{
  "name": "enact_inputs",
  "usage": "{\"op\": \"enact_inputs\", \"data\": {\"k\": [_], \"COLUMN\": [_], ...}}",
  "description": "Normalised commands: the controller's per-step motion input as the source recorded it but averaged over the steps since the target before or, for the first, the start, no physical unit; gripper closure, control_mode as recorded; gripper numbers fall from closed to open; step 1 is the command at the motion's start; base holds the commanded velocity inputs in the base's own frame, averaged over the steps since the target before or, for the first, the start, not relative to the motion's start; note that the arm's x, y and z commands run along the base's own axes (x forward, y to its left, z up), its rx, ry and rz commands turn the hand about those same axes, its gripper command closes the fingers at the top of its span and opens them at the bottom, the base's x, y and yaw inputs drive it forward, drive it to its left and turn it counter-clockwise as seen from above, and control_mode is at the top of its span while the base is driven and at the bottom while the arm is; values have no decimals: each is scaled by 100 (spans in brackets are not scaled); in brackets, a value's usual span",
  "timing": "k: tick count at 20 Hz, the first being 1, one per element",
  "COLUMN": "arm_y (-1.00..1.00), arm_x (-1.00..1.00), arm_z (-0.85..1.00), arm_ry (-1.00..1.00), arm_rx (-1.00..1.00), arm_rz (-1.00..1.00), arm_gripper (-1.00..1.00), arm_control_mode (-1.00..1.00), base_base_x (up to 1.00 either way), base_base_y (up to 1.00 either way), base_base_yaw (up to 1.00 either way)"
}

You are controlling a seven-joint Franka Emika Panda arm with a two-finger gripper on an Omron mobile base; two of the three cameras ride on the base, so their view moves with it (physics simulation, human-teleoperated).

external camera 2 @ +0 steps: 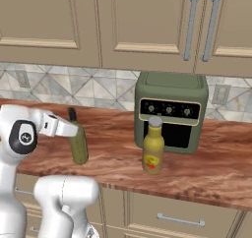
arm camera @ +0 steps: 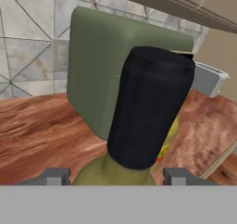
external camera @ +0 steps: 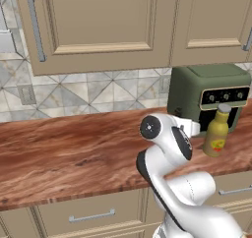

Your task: There is a wine glass and glass cup on the dining counter. Place the wine bottle next to the wine glass and the juice bottle next to the glass cup.

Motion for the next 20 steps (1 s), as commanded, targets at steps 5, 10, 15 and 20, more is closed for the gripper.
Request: {"op": "enact_inputs", "data": {"k": [5,10,15,20], "arm_y": [0,0,0,0], "arm_x": [-37,-26,0,0], "arm_z": [26,19,0,0], "arm_ry": [-1,0,0,0], "arm_rx": [2,2,1,0], "arm_rz": [6,2,0,0], "arm_gripper": [100,100,100,100], "arm_control_mode": [-100,-100,-100,-100], "base_base_x": [0,0,0,0], "base_base_y": [0,0,0,0], "base_base_yaw": [0,0,0,0]}}
